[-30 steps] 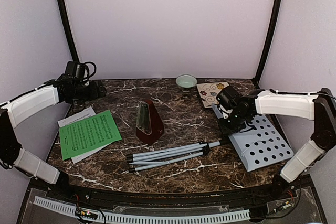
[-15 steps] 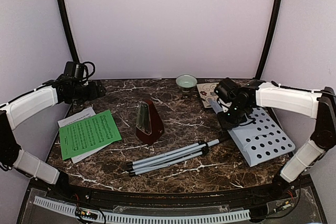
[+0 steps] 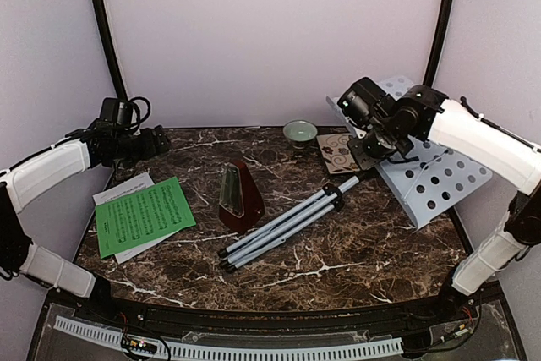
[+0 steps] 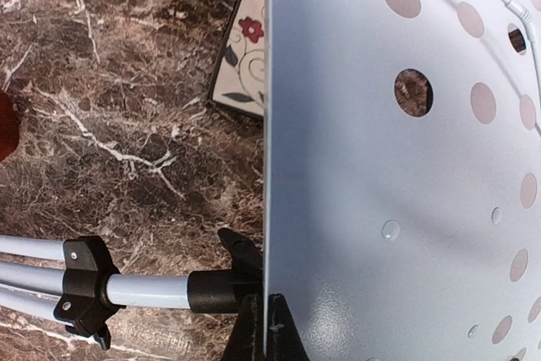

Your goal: Set up the instrument practice props

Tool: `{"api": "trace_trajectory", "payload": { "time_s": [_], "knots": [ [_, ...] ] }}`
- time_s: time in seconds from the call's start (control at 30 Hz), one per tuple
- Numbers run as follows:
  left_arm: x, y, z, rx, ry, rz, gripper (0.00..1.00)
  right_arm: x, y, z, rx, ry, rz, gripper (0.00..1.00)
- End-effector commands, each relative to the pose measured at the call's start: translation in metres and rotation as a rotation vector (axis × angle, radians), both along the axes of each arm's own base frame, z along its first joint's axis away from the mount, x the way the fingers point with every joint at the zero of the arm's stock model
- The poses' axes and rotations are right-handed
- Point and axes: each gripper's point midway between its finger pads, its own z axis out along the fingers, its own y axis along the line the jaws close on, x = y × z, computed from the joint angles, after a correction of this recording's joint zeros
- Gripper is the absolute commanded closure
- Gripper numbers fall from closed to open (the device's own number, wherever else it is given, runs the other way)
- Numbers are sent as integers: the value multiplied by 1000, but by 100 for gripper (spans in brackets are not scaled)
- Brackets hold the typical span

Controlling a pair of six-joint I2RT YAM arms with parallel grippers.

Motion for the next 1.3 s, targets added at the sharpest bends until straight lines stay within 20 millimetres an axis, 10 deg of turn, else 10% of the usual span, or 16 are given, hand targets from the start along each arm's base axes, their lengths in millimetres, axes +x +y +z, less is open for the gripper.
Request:
{"api": "trace_trajectory", "payload": {
  "time_s": [0.0,0.2,0.67,1.27],
  "knots": [
    [-5,-12,27,-48,-92,-63,1,11,-24,118,-48,-373,-75,100],
    [-14,-24,66,-77,-265,-145,1,-3,-13,191,-101,-566,-21,100],
    [-61,-111,121,-56,-594,-597,2,-43,33,276,-375,-902,114,100],
    [-97,-295,109,185,-826,-937,33,-53,78,284,-507,-976,262,100]
  ]
}}
